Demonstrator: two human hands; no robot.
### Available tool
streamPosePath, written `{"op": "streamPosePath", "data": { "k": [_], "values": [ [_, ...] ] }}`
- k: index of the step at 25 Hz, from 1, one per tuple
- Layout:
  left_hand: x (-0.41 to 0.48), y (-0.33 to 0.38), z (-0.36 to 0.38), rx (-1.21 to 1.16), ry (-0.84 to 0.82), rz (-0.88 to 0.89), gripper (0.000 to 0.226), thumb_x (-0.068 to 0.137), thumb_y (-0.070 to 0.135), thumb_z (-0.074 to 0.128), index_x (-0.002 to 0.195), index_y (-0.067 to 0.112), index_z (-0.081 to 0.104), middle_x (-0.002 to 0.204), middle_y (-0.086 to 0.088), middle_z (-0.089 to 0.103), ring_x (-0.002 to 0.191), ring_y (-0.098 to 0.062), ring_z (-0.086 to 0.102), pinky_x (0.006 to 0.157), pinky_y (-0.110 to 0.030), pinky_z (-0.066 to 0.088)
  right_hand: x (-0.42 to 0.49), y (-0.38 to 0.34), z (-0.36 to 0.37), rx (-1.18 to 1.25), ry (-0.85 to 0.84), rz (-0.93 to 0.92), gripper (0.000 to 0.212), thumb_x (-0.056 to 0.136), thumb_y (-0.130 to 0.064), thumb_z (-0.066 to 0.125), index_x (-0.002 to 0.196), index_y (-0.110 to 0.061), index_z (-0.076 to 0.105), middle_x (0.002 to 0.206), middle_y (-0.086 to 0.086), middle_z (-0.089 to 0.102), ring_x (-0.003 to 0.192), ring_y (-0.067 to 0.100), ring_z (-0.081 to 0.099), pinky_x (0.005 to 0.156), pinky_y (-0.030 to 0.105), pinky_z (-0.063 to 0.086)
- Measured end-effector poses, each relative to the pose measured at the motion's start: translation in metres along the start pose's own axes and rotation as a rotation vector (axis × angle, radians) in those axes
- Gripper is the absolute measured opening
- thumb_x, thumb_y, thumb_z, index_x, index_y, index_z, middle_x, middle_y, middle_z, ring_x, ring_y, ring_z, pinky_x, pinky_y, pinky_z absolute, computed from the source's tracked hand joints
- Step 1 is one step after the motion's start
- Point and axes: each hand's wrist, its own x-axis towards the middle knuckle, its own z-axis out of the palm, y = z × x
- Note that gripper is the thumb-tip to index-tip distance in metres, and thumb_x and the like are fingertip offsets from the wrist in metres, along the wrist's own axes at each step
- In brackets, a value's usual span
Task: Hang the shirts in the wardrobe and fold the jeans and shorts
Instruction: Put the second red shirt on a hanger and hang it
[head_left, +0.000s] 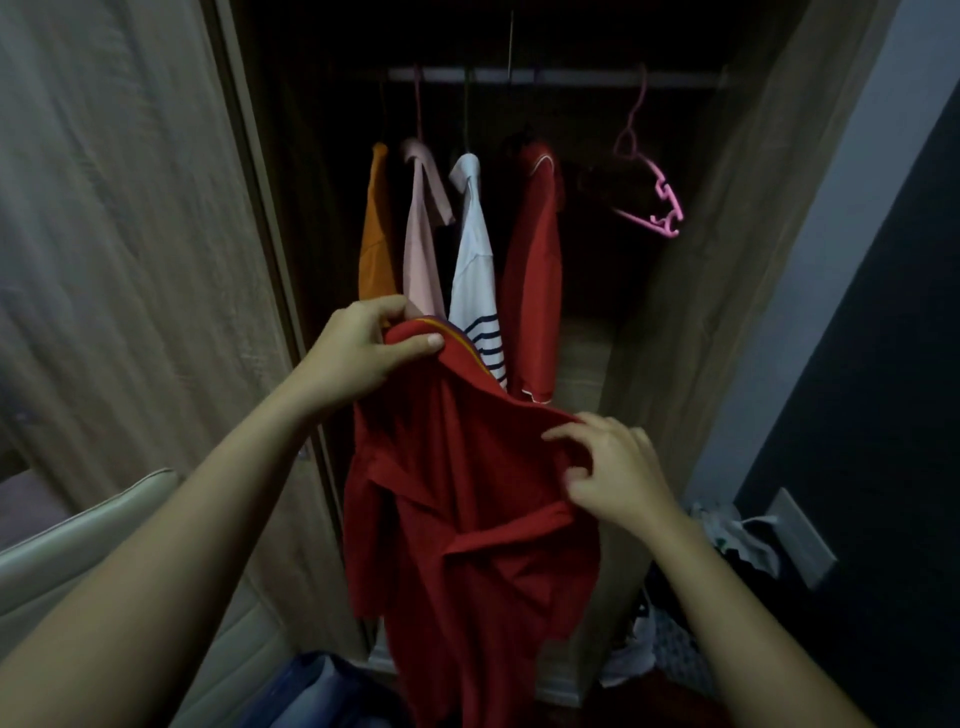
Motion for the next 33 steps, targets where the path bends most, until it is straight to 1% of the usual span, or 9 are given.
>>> {"op": "streamPosePath", "data": {
  "k": [3, 7, 11, 14, 18, 23, 27, 30, 33],
  "values": [
    [0.002, -0.005, 0.002, 0.002, 0.017, 0.044, 0.027, 0.078, 0.035, 0.074, 0.101, 0.026, 0.061, 0.095, 0.001, 0.065, 0.085, -0.010, 0.061, 0.074, -0.025, 0.050, 0.001, -0.002, 0.007, 0.162, 0.168, 0.037, 0.021, 0.077, -0.012, 0.063, 0.089, -0.025, 0.074, 0.091, -0.006, 0.065, 0.088, 0.019, 0.059, 0.079, 0.030, 0.047],
    [-0.004, -0.049, 0.003, 0.257, -0.364, 0.160, 0.046, 0.073, 0.017, 0.079, 0.112, 0.019, 0.054, 0.105, 0.003, 0.060, 0.090, -0.010, 0.057, 0.078, -0.011, 0.042, 0.011, 0.008, -0.012, 0.135, 0.329, 0.128, 0.049, 0.064, 0.011, 0.052, 0.081, -0.027, 0.077, 0.100, -0.006, 0.063, 0.090, 0.018, 0.052, 0.076, 0.025, 0.038],
    [-0.032, -0.116, 0.024, 0.307, -0.399, -0.066, 0.033, 0.066, 0.016, 0.068, 0.089, 0.027, 0.047, 0.096, -0.004, 0.056, 0.090, -0.021, 0.057, 0.069, -0.015, 0.039, 0.009, 0.009, -0.026, 0.062, 0.232, 0.166, 0.045, 0.068, 0.007, 0.050, 0.077, -0.029, 0.076, 0.095, -0.009, 0.068, 0.090, 0.021, 0.054, 0.081, 0.032, 0.047],
    [-0.044, -0.129, 0.041, 0.216, -0.394, -0.200, 0.037, 0.066, 0.010, 0.079, 0.072, 0.027, 0.046, 0.077, 0.003, 0.057, 0.072, -0.011, 0.053, 0.059, -0.013, 0.038, 0.004, 0.015, -0.027, 0.052, 0.117, 0.228, 0.038, 0.071, 0.004, 0.053, 0.068, -0.027, 0.075, 0.091, -0.005, 0.068, 0.090, 0.022, 0.060, 0.084, 0.036, 0.050],
    [-0.040, -0.122, 0.036, -0.022, -0.539, -0.127, 0.031, 0.065, 0.015, 0.084, 0.082, 0.026, 0.061, 0.082, 0.003, 0.064, 0.077, -0.003, 0.058, 0.073, -0.023, 0.048, 0.000, 0.028, -0.031, -0.005, 0.093, 0.237, 0.034, 0.075, 0.008, 0.054, 0.079, -0.016, 0.077, 0.098, 0.004, 0.068, 0.095, 0.024, 0.062, 0.089, 0.034, 0.048],
    [-0.026, -0.090, 0.020, -0.429, -0.510, -0.090, 0.047, 0.065, 0.042, 0.080, 0.103, 0.017, 0.068, 0.100, -0.007, 0.068, 0.091, -0.011, 0.063, 0.082, -0.023, 0.051, 0.002, 0.030, -0.035, -0.062, 0.150, 0.196, 0.036, 0.077, 0.000, 0.066, 0.111, -0.011, 0.068, 0.116, 0.007, 0.059, 0.106, 0.028, 0.058, 0.095, 0.040, 0.046],
    [-0.041, -0.092, 0.036, -0.384, -0.427, -0.056, 0.047, 0.068, 0.058, 0.073, 0.108, 0.036, 0.065, 0.103, -0.016, 0.062, 0.091, -0.011, 0.057, 0.083, -0.029, 0.046, -0.007, 0.033, -0.036, -0.104, 0.058, 0.175, 0.048, 0.072, 0.008, 0.058, 0.109, -0.020, 0.068, 0.119, -0.001, 0.059, 0.110, 0.023, 0.057, 0.093, 0.036, 0.047],
    [-0.038, -0.085, 0.031, -0.534, -0.211, -0.034, 0.012, 0.081, 0.037, 0.069, 0.092, 0.037, 0.071, 0.091, 0.010, 0.070, 0.085, 0.003, 0.060, 0.077, -0.012, 0.046, -0.007, 0.036, -0.047, 0.007, 0.166, 0.146, 0.043, 0.071, 0.015, 0.053, 0.091, -0.016, 0.075, 0.106, 0.003, 0.065, 0.099, 0.020, 0.061, 0.086, 0.034, 0.050],
    [-0.045, -0.077, 0.027, -0.946, -0.149, -0.186, 0.019, 0.070, 0.017, 0.070, 0.084, 0.027, 0.077, 0.082, 0.009, 0.072, 0.071, -0.001, 0.063, 0.066, -0.013, 0.051, -0.003, 0.032, -0.051, 0.078, 0.286, 0.142, 0.036, 0.077, 0.014, 0.055, 0.090, -0.011, 0.076, 0.101, 0.006, 0.065, 0.089, 0.014, 0.058, 0.079, 0.022, 0.045]
  ]
}}
